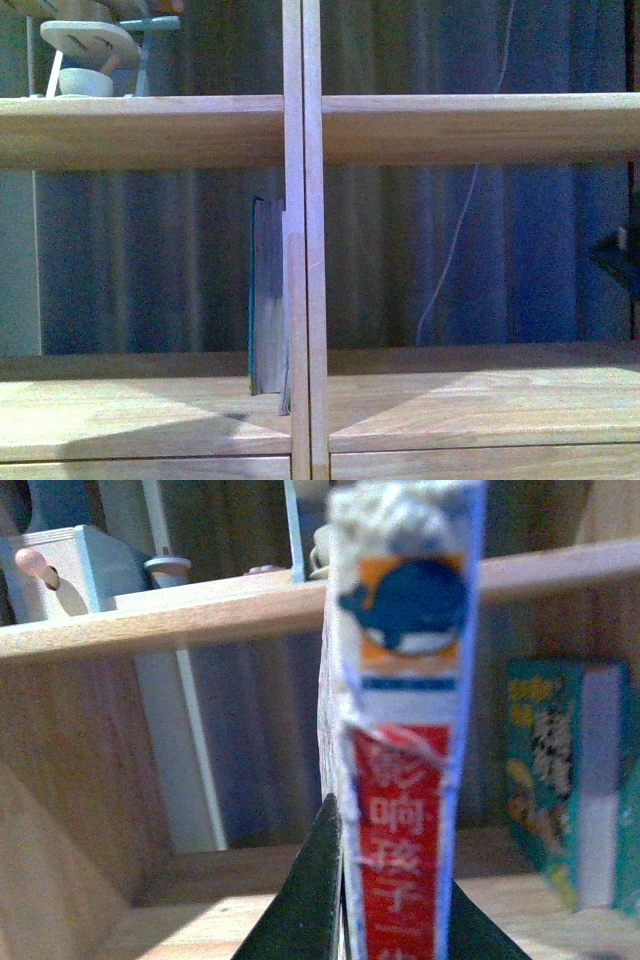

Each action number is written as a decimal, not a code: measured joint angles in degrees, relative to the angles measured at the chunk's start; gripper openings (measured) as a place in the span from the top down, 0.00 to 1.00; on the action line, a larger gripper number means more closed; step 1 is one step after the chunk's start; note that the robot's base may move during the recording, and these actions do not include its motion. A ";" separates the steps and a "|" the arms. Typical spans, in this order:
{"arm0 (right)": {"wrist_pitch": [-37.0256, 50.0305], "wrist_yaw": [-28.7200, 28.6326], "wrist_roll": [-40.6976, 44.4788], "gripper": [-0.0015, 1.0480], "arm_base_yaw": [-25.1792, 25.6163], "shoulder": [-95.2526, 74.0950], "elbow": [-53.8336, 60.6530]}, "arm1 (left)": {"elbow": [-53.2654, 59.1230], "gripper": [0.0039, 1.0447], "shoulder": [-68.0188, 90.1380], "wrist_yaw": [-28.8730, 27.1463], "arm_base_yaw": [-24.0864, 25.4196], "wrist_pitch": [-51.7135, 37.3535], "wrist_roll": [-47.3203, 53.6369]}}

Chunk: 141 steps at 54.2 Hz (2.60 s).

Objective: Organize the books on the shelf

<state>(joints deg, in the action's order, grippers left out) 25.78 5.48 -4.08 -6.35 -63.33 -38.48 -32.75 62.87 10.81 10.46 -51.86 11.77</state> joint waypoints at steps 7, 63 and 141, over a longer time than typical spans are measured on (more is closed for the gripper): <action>3.15 -0.50 2.19 0.52 1.31 3.56 7.58 | -1.03 0.94 6.23 1.70 0.00 -4.17 4.44; 0.68 -5.51 3.69 0.97 6.23 33.24 34.97 | -53.05 0.94 61.51 -8.00 -17.16 -2.36 -0.09; -25.53 -5.49 3.74 0.97 6.23 62.97 37.73 | -22.88 0.07 38.07 -19.37 -24.37 -8.04 -11.52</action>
<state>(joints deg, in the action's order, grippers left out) 0.25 -0.01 -0.34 -0.12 -0.36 -0.75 -55.64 100.95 -8.56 -13.91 -59.90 0.25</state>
